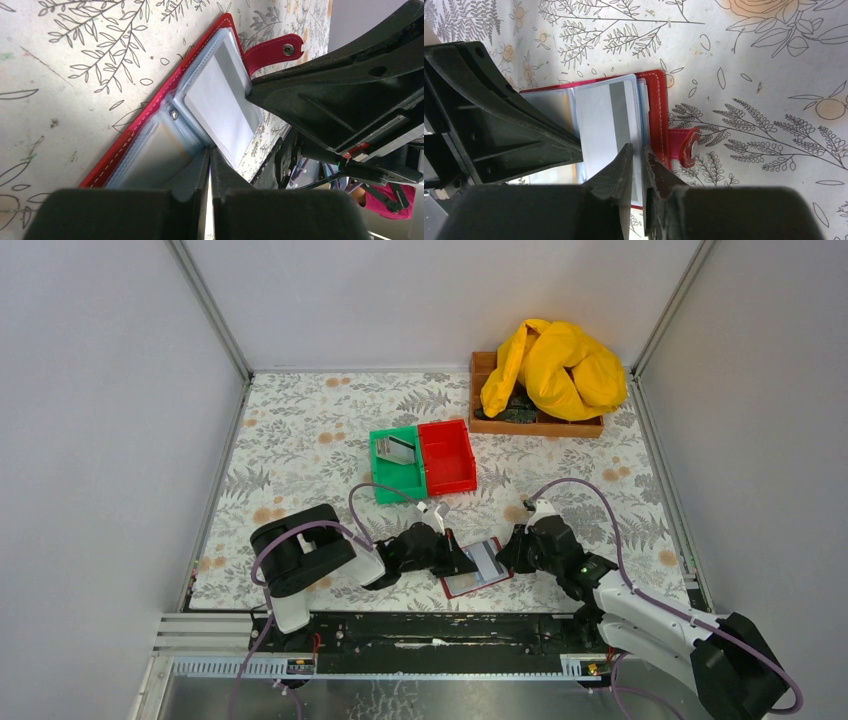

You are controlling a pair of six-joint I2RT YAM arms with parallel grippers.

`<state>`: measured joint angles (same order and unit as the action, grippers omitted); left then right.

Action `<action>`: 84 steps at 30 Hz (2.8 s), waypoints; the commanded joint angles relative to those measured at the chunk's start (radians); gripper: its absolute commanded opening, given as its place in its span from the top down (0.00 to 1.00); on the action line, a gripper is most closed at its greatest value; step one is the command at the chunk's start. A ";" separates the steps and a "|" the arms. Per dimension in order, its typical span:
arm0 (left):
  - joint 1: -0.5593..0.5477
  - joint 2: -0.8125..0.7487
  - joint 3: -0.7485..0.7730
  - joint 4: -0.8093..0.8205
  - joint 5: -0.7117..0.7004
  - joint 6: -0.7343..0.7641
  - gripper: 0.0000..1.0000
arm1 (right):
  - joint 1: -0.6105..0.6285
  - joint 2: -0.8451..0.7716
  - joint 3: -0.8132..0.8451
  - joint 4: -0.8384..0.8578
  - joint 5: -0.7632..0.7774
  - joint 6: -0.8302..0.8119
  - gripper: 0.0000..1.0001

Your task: Take the credit cards out of the card holder

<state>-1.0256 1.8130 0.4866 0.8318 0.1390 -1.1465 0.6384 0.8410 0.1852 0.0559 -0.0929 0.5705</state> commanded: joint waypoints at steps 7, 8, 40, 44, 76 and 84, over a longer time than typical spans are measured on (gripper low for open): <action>0.011 0.007 0.022 -0.041 -0.010 0.021 0.85 | 0.001 0.021 -0.023 0.085 -0.108 0.013 0.99; 0.014 0.006 0.024 -0.048 -0.012 0.024 0.85 | 0.001 0.010 -0.023 0.082 -0.112 0.013 1.00; 0.022 0.004 -0.124 0.266 0.053 -0.065 0.50 | 0.001 -0.140 -0.041 0.026 -0.123 0.042 1.00; 0.023 0.030 -0.136 0.345 0.071 -0.092 0.49 | 0.001 -0.149 -0.050 0.027 -0.117 0.045 1.00; 0.030 0.085 -0.071 0.391 0.066 -0.142 0.51 | 0.001 -0.125 -0.084 0.058 -0.111 0.054 1.00; 0.029 0.099 -0.081 0.400 0.065 -0.160 0.69 | 0.001 -0.127 -0.086 0.059 -0.108 0.057 1.00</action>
<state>-1.0004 1.8931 0.3981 1.1660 0.2024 -1.2961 0.6331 0.7136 0.0990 0.0696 -0.1967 0.6258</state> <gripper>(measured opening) 0.335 0.011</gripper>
